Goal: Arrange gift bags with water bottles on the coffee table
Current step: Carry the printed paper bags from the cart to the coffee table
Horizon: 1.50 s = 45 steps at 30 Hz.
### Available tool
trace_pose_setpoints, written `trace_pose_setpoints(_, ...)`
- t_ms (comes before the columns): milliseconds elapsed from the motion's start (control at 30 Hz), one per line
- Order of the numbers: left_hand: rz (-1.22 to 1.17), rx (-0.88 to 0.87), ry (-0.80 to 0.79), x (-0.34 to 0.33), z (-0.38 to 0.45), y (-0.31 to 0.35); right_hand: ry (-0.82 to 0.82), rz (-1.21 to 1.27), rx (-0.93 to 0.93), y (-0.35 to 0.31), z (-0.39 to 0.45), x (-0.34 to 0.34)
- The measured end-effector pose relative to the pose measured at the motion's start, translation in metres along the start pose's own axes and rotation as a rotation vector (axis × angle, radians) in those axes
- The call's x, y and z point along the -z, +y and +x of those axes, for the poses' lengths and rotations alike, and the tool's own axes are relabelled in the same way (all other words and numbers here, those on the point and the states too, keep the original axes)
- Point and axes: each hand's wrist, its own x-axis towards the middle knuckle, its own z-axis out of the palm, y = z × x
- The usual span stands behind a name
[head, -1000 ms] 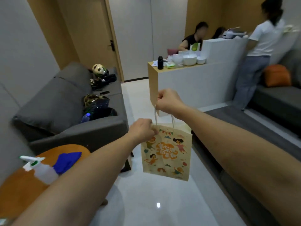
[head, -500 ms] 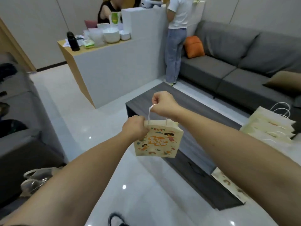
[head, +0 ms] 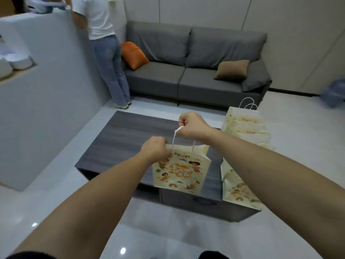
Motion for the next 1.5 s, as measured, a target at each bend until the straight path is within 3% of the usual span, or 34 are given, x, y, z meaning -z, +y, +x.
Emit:
trace_pose_setpoints(333, 0.008, -0.164, -0.031, -0.003, 0.121, 0.045, 0.172, 0.010, -0.184, 0.061, 0.080, 0.045)
trace_pose_setpoints(800, 0.016, -0.080, -0.116, -0.024, 0.344, 0.134, 0.101, 0.035, -0.191, 0.204, 0.266, 0.114)
trace_pose_setpoints(967, -0.001, -0.060, -0.078, -0.041, 0.410, 0.153, 0.079, 0.020, -0.186, 0.255, 0.317, 0.121)
trace_pose_setpoints(1200, -0.029, -0.057, -0.106, -0.077, 0.469, 0.169, 0.093, 0.038, -0.257, 0.312, 0.364, 0.117)
trace_pose_setpoints(1367, -0.033, -0.059, -0.212, -0.106, 0.488, 0.172, 0.105, 0.057, -0.362, 0.345, 0.376, 0.102)
trace_pose_setpoints(1500, -0.050, -0.063, -0.237, -0.121, 0.496, 0.173, 0.193, 0.105, -0.443, 0.360, 0.378, 0.090)
